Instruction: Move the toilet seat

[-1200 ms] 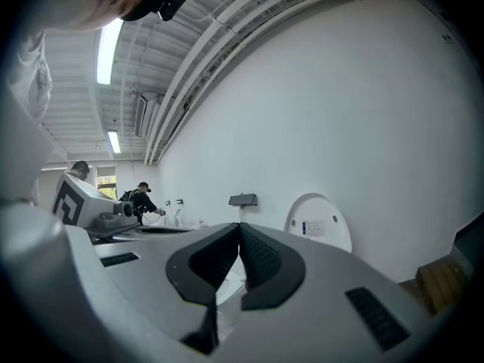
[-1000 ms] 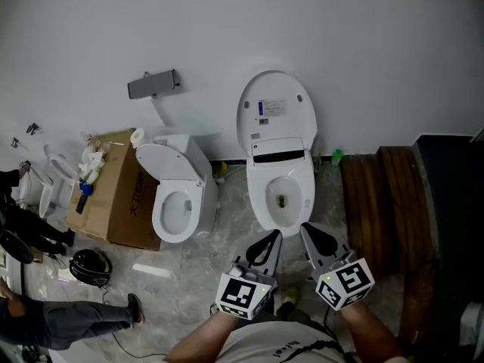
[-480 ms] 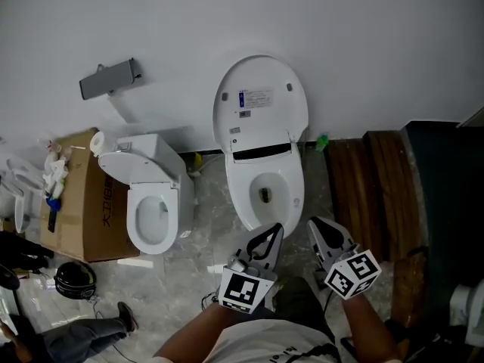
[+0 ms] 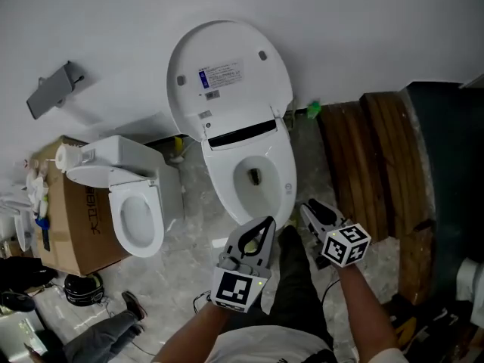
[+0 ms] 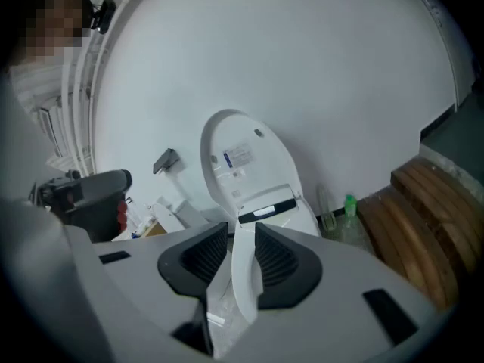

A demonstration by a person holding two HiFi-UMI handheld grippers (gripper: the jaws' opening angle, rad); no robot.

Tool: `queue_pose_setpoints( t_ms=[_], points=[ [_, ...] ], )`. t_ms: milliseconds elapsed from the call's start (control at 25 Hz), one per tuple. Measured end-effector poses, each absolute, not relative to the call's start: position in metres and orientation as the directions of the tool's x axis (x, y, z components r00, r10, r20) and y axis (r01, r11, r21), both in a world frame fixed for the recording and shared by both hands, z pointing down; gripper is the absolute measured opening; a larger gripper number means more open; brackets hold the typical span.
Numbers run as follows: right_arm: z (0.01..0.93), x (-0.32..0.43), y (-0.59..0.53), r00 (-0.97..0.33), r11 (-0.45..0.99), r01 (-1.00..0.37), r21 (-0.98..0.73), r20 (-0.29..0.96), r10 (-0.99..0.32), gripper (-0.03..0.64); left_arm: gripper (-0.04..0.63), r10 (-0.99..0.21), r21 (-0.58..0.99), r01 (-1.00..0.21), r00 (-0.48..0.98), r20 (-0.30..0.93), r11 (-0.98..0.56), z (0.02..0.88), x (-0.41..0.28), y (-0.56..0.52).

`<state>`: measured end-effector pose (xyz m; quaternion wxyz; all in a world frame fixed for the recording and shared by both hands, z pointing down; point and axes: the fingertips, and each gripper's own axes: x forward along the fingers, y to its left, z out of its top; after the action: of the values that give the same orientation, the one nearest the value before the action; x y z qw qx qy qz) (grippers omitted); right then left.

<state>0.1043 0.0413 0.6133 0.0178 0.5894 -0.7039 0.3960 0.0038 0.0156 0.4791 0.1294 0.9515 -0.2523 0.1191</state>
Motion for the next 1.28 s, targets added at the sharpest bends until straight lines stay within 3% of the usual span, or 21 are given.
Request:
queue_pose_setpoints(
  t_ms=[720,1000,1280],
  points=[
    [0.928,0.156,0.013,-0.420,-0.224,-0.710,-0.668,0.656,-0.627,0.146,0.003,-0.366,0.258,-0.492,0.835,0.411,-0.832,0.662,0.067,-0.036],
    [0.991,0.149,0.023,-0.466,-0.254,-0.688,-0.680,0.683,-0.563,0.160,0.003,-0.347,0.264,-0.488,0.829,0.438,-0.832,0.708,0.058,-0.031],
    [1.005,0.138,0.019,-0.536,-0.293,-0.552,-0.781,0.601,-0.593,0.192,0.003,-0.345,0.273,-0.493,0.826,0.447,-0.826,0.726,0.047,-0.027]
  ],
)
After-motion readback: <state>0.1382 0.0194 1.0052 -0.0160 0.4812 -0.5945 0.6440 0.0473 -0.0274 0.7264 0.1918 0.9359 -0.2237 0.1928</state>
